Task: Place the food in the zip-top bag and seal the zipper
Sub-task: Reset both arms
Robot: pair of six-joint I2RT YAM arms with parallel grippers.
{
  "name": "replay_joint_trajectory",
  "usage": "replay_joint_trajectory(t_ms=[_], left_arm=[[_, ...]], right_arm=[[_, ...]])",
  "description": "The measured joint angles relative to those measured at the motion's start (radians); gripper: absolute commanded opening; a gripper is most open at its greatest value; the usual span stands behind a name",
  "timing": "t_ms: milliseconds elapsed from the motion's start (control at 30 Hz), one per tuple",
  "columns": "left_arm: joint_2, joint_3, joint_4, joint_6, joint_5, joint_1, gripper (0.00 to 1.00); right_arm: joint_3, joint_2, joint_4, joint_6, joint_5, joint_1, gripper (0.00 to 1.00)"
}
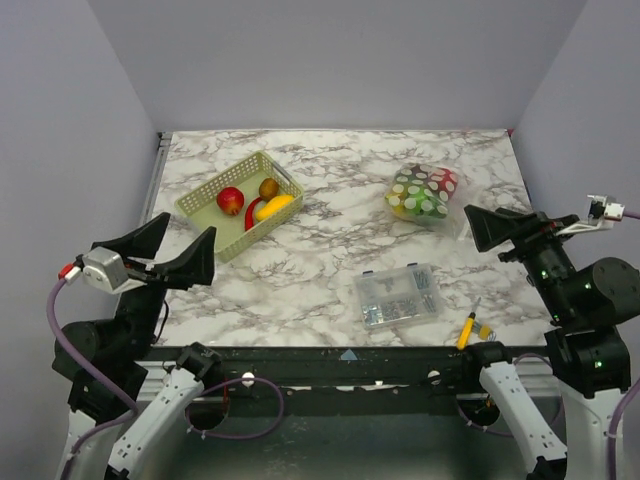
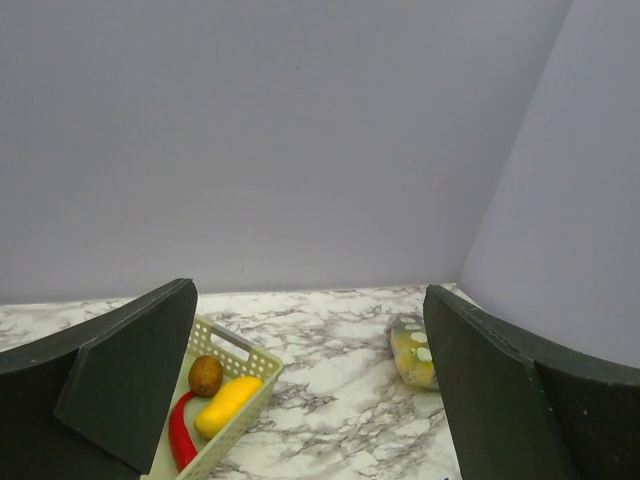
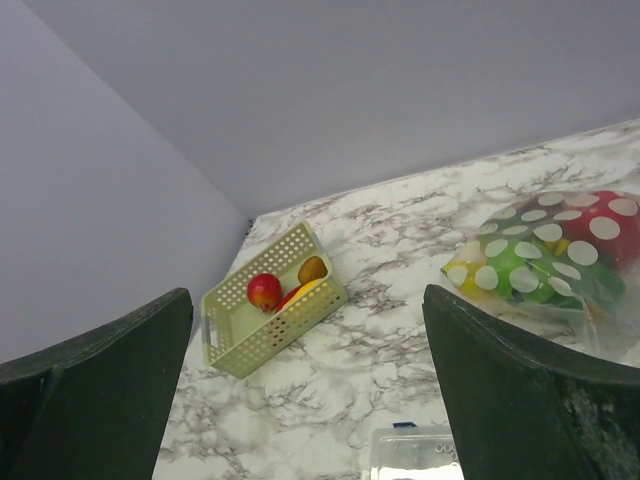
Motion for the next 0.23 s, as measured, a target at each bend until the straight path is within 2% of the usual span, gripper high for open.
replay_joint_trajectory(t_ms=[233], left_arm=[[-0.052,-0.082,0.055,-0.02,-0.044,0.0,0.99]], right_arm=[[-0.079,-0.058,0.019,-0.01,0.009,0.0,1.0]])
